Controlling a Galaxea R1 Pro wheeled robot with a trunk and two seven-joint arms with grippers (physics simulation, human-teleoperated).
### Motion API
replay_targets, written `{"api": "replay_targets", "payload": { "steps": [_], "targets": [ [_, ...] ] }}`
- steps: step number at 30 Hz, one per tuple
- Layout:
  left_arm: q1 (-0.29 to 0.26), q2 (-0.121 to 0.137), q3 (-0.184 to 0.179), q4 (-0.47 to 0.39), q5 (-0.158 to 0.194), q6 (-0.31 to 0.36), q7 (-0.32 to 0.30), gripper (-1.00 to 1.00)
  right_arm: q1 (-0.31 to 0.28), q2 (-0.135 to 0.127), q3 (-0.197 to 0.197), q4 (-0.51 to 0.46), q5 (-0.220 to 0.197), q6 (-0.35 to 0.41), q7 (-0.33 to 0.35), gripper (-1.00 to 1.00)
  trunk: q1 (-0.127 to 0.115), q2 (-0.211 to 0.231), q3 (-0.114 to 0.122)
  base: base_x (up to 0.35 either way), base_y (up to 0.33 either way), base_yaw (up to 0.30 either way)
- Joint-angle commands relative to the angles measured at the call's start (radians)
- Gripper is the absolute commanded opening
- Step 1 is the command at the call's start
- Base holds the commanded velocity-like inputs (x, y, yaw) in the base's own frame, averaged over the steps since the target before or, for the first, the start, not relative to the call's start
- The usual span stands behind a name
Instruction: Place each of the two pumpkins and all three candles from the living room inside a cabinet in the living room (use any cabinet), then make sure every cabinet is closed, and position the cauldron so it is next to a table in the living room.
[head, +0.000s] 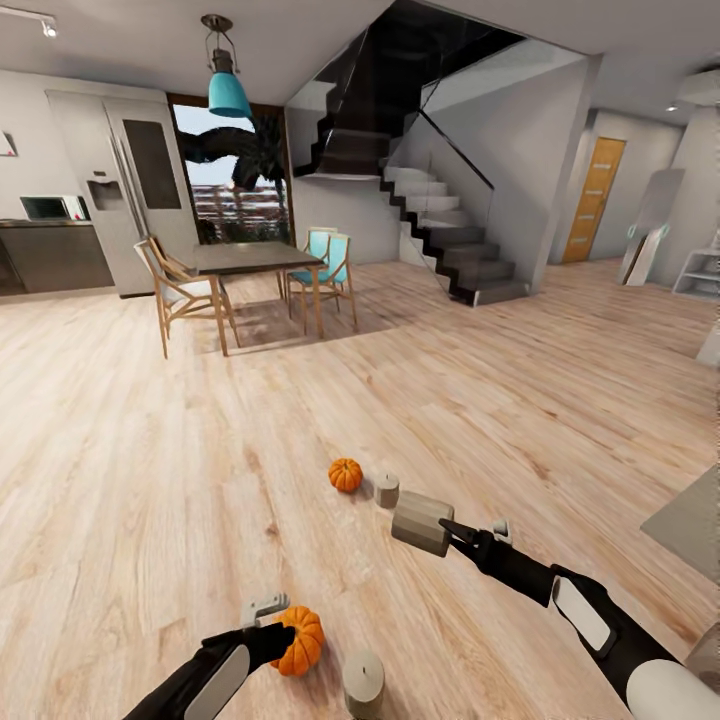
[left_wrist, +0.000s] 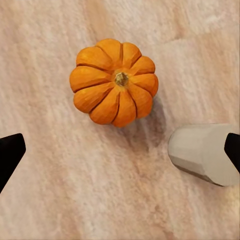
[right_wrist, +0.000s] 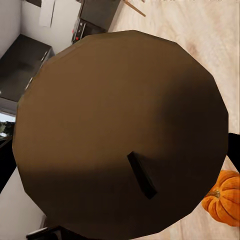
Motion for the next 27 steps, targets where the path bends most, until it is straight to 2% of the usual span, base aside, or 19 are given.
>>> {"api": "replay_targets", "payload": {
  "steps": [1, 17, 27],
  "targets": [
    [-0.001, 0.002, -0.006, -0.003, 0.01, 0.001, 0.009, 1.0, -0.001, -0.001, 0.004, 0.0, -0.017, 0.014, 0.003, -1.0, 0.004, -0.008, -0.004, 0.0, 0.0, -0.183],
    [-0.001, 0.003, -0.007, -0.003, 0.012, 0.001, 0.008, 1.0, -0.001, 0.0, 0.005, 0.0, -0.011, 0.014, 0.005, -1.0, 0.008, -0.015, 0.001, 0.0, 0.0, -0.262],
    [-0.001, 0.002, -0.007, -0.003, 0.013, 0.001, 0.005, 1.0, -0.001, 0.001, 0.008, -0.006, -0.001, 0.002, 0.01, -1.0, 0.008, -0.015, 0.001, 0.0, 0.0, -0.033]
  ]
}}
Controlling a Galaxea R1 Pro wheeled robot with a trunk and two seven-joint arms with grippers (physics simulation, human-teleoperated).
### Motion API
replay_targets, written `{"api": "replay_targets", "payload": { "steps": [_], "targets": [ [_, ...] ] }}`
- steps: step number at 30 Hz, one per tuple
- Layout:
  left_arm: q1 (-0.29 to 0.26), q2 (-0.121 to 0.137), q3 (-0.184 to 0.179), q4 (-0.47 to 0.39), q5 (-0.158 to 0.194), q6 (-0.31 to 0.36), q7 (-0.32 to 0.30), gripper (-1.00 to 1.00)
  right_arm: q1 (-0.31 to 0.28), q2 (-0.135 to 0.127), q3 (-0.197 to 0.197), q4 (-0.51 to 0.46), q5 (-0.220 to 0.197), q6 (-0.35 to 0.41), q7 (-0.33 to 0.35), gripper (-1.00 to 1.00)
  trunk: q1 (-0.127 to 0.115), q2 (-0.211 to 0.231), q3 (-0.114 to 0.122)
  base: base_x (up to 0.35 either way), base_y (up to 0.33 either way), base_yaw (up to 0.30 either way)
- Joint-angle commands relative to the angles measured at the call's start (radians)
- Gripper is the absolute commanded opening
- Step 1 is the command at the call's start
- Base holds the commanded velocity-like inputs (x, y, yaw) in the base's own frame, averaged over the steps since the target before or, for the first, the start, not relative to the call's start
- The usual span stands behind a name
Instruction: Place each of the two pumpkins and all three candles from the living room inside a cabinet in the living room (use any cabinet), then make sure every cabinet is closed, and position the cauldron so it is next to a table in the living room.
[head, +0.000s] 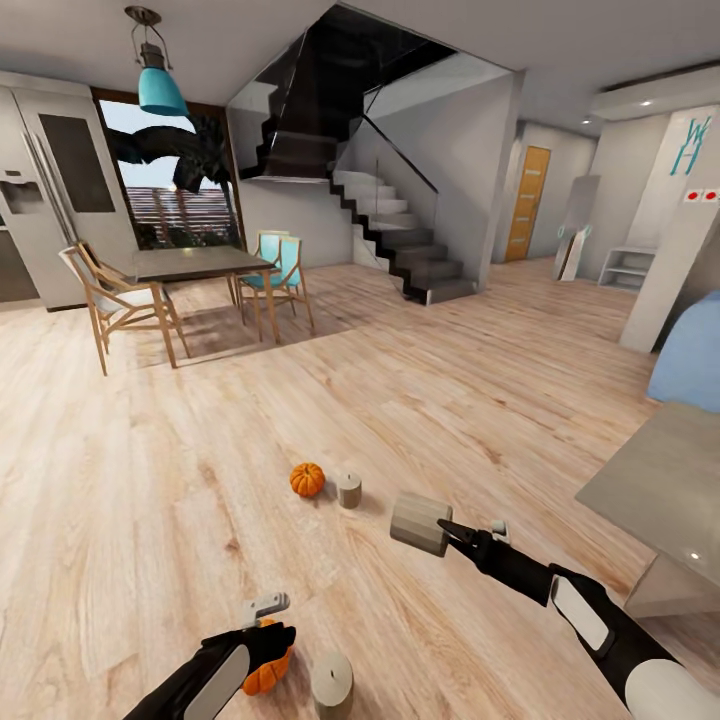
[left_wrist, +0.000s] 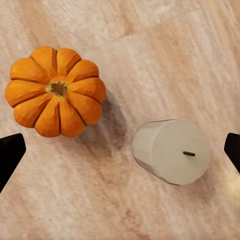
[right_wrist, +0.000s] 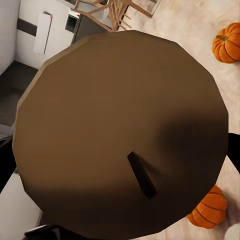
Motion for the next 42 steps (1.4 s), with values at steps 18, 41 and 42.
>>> {"api": "replay_targets", "payload": {
  "steps": [18, 41, 42],
  "targets": [
    [0.001, 0.001, -0.024, -0.002, 0.01, 0.001, 0.011, 1.0, -0.001, 0.002, 0.016, -0.004, 0.008, 0.012, 0.091, -1.0, 0.011, -0.021, -0.01, 0.0, 0.0, 0.0],
    [0.001, 0.001, -0.028, -0.003, 0.011, -0.001, 0.012, 1.0, -0.001, -0.001, 0.014, 0.002, 0.005, -0.004, 0.091, -1.0, 0.011, -0.021, -0.01, 0.0, 0.0, -0.147],
    [0.001, 0.001, -0.028, -0.003, 0.011, -0.001, 0.012, 1.0, -0.001, -0.001, 0.014, 0.002, 0.005, -0.004, 0.091, -1.0, 0.011, -0.021, -0.01, 0.0, 0.0, -0.025]
  ]
}}
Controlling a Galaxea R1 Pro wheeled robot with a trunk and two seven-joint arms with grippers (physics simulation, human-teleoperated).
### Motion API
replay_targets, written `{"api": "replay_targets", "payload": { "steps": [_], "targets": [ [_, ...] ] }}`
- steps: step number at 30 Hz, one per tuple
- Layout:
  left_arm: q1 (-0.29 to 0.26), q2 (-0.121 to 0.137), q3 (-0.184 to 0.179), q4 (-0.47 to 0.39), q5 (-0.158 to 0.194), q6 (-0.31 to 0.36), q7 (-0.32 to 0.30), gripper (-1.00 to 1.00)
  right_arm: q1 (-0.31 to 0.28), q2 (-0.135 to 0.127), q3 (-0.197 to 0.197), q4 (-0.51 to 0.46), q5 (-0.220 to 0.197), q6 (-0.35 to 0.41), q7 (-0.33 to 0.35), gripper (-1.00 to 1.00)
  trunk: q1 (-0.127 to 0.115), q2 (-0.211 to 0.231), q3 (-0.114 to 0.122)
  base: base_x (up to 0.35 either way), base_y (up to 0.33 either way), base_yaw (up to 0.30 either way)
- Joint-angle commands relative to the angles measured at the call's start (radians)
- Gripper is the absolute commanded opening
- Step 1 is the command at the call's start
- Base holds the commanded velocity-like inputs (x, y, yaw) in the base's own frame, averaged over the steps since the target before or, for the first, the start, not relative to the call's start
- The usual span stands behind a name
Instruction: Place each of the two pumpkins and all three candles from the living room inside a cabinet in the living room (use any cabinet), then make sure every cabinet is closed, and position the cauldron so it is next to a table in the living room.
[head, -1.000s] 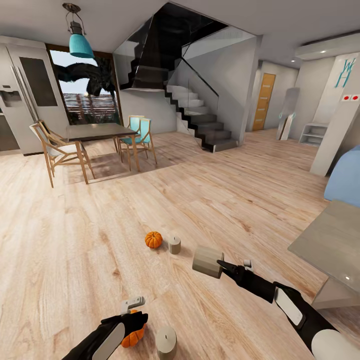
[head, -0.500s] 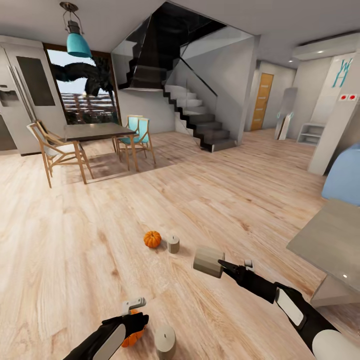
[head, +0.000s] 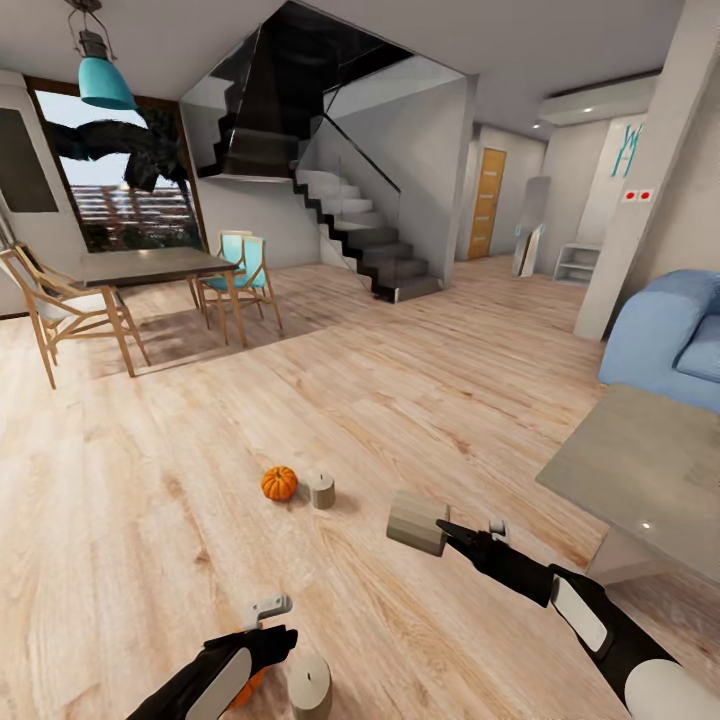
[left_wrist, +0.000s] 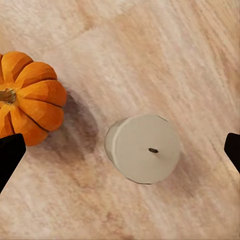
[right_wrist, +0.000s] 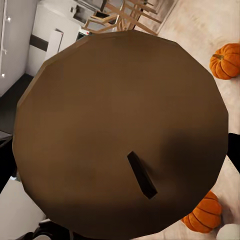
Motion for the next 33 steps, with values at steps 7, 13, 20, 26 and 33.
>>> {"api": "replay_targets", "payload": {
  "steps": [7, 13, 20, 26, 33],
  "targets": [
    [-0.001, 0.001, -0.006, -0.002, 0.008, 0.001, 0.01, 1.0, -0.001, 0.001, 0.005, 0.0, -0.014, 0.014, 0.004, -1.0, 0.0, 0.0, -0.001, 0.0, 0.0, -0.005],
    [-0.001, 0.001, -0.005, 0.003, 0.014, -0.063, 0.014, 1.0, -0.001, 0.005, 0.009, -0.005, -0.011, 0.014, 0.006, -1.0, 0.0, 0.0, -0.001, 0.0, 0.0, 0.0],
    [-0.001, 0.0, -0.006, 0.005, 0.023, -0.092, 0.028, 1.0, -0.001, 0.003, 0.009, -0.005, -0.011, 0.014, 0.006, -1.0, 0.0, 0.0, -0.001, 0.0, 0.0, 0.0],
    [-0.002, -0.032, -0.001, 0.058, 0.015, -0.094, 0.03, 1.0, -0.001, 0.002, 0.008, -0.003, -0.012, 0.014, 0.005, -1.0, 0.0, 0.0, 0.001, 0.0, 0.0, -0.1],
    [-0.002, -0.043, 0.007, 0.077, 0.012, -0.094, 0.03, 1.0, -0.001, 0.004, 0.009, -0.003, -0.009, 0.014, 0.004, -1.0, 0.0, 0.0, 0.005, 0.0, 0.0, -0.153]
  ]
}}
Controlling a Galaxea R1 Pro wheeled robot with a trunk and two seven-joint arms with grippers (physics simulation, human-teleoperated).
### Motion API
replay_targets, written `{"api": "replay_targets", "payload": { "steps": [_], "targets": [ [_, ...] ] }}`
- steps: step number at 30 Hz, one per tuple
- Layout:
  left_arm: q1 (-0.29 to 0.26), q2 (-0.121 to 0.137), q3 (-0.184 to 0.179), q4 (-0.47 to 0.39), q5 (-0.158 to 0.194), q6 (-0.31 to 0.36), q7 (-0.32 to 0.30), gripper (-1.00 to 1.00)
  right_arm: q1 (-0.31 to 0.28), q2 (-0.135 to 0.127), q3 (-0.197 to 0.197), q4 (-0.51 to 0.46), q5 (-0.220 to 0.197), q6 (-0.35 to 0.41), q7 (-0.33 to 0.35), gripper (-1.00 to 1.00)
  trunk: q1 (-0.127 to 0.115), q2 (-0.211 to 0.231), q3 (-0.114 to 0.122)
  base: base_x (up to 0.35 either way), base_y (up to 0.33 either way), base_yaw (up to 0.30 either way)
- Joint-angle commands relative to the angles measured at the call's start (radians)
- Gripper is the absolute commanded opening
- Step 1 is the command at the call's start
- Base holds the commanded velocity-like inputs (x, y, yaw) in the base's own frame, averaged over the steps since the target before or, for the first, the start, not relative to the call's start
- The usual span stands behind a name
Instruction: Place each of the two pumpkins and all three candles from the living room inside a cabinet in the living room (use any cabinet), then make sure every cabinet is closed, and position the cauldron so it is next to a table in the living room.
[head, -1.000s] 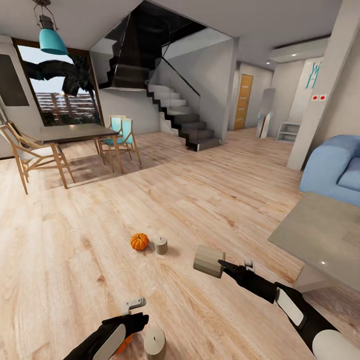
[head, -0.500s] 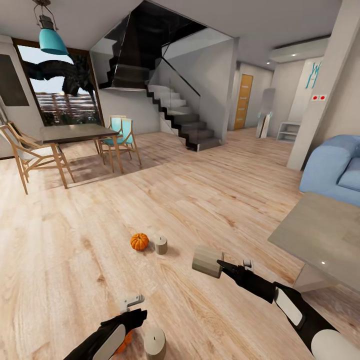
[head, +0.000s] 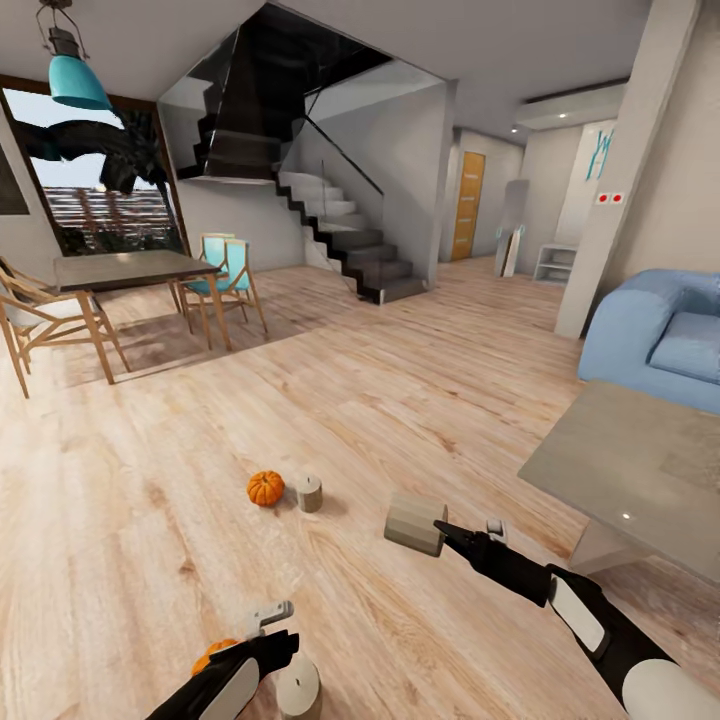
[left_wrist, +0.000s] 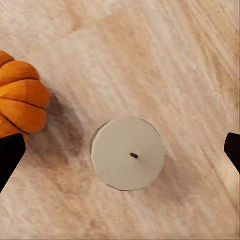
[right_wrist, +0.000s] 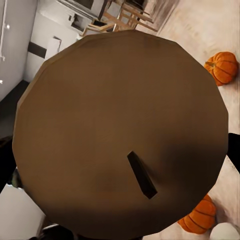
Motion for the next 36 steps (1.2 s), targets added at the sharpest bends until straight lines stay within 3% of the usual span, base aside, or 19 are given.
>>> {"api": "replay_targets", "payload": {
  "steps": [1, 6, 27, 36],
  "targets": [
    [-0.001, 0.001, -0.007, -0.002, 0.008, 0.001, 0.009, 1.0, -0.001, -0.001, 0.005, 0.0, -0.011, 0.014, 0.003, -1.0, 0.0, 0.0, -0.001, 0.0, 0.0, -0.027],
    [-0.001, 0.001, -0.007, -0.002, 0.008, 0.001, 0.009, 1.0, -0.001, 0.0, 0.004, 0.0, 0.007, 0.014, 0.003, -1.0, 0.0, 0.0, 0.0, 0.0, 0.0, -0.028],
    [-0.001, 0.001, -0.007, -0.002, 0.008, 0.001, 0.009, 1.0, -0.001, 0.0, 0.004, 0.002, 0.011, 0.01, 0.001, -1.0, 0.0, 0.0, 0.005, 0.0, 0.0, -0.075],
    [-0.001, 0.001, -0.006, -0.002, 0.008, 0.0, 0.009, 1.0, -0.001, 0.0, 0.004, 0.001, 0.011, 0.01, -0.001, -1.0, 0.011, -0.016, -0.028, 0.0, 0.0, -0.007]
  ]
}}
